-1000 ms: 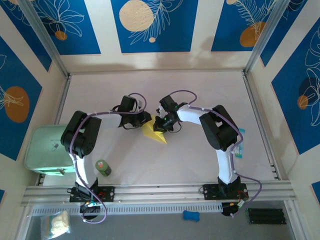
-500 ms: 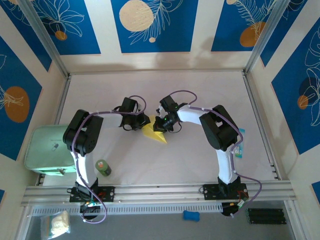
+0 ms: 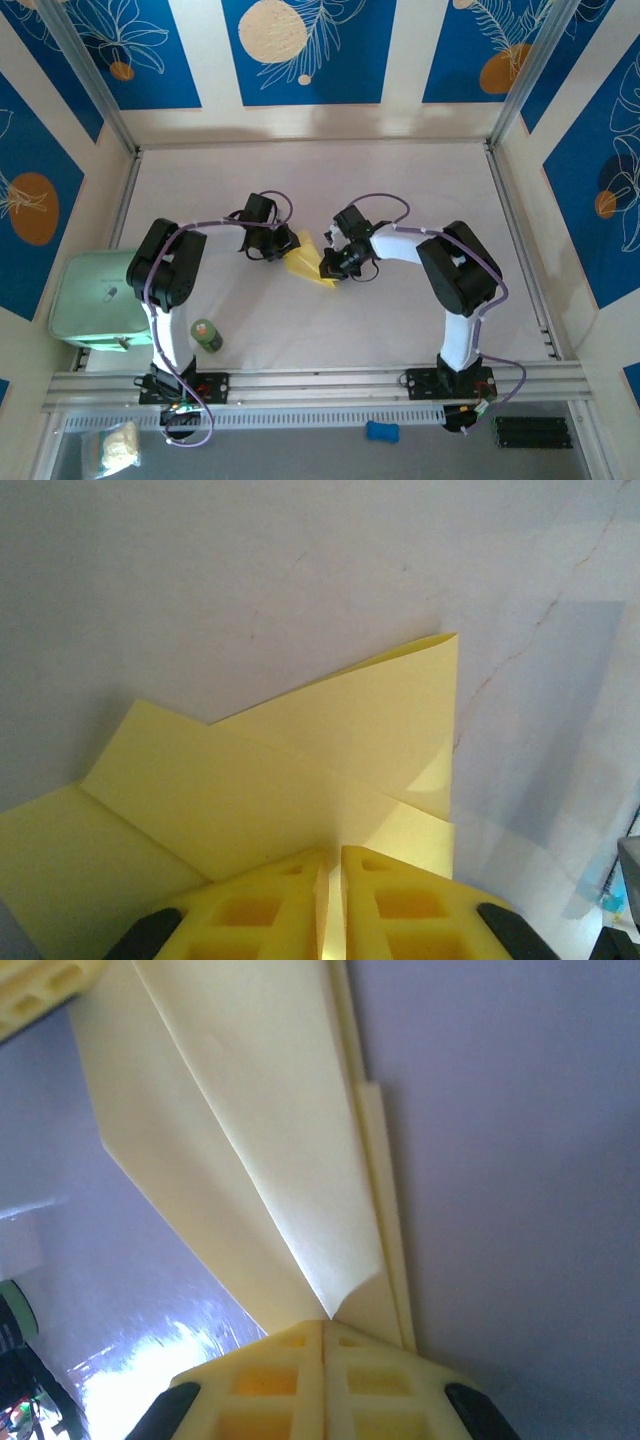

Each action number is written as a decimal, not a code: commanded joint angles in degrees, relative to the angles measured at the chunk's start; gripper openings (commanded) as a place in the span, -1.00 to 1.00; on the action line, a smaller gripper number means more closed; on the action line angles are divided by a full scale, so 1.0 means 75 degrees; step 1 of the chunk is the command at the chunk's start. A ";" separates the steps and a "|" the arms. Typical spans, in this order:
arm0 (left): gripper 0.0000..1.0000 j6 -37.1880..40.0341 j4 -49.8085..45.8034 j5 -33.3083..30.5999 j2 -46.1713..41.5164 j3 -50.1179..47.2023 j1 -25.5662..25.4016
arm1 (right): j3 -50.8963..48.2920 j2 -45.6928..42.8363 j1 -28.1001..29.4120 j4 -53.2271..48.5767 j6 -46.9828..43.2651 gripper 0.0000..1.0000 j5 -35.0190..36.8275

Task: Fold a paper plane with a square sheet of paper (pick it up from the middle)
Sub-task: Fourth fold the wing at the center of the table.

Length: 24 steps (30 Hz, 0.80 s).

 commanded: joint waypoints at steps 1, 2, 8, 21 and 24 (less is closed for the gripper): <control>-0.69 0.0254 -0.0682 -0.0604 0.0360 -0.0002 0.0067 | -0.0528 -0.0223 -0.0124 -0.0405 0.0075 -0.88 0.0129; -0.69 0.0260 -0.0692 -0.0592 0.0360 0.0010 0.0067 | -0.0668 -0.0280 -0.0175 -0.0292 0.0121 -0.88 0.0068; -0.68 0.0316 -0.0695 -0.0548 0.0339 0.0059 0.0067 | -0.1613 -0.0770 -0.0354 0.0281 0.0367 -0.88 -0.0269; -0.49 -0.0125 0.0314 0.0447 -0.0614 0.0274 0.0063 | -0.1507 -0.2266 -0.0546 0.0856 0.0175 -0.68 -0.0237; -0.25 -0.0345 0.0495 0.0214 -0.1169 0.0086 0.0071 | -0.1056 -0.1883 -0.0619 0.0936 0.0245 -0.52 -0.0243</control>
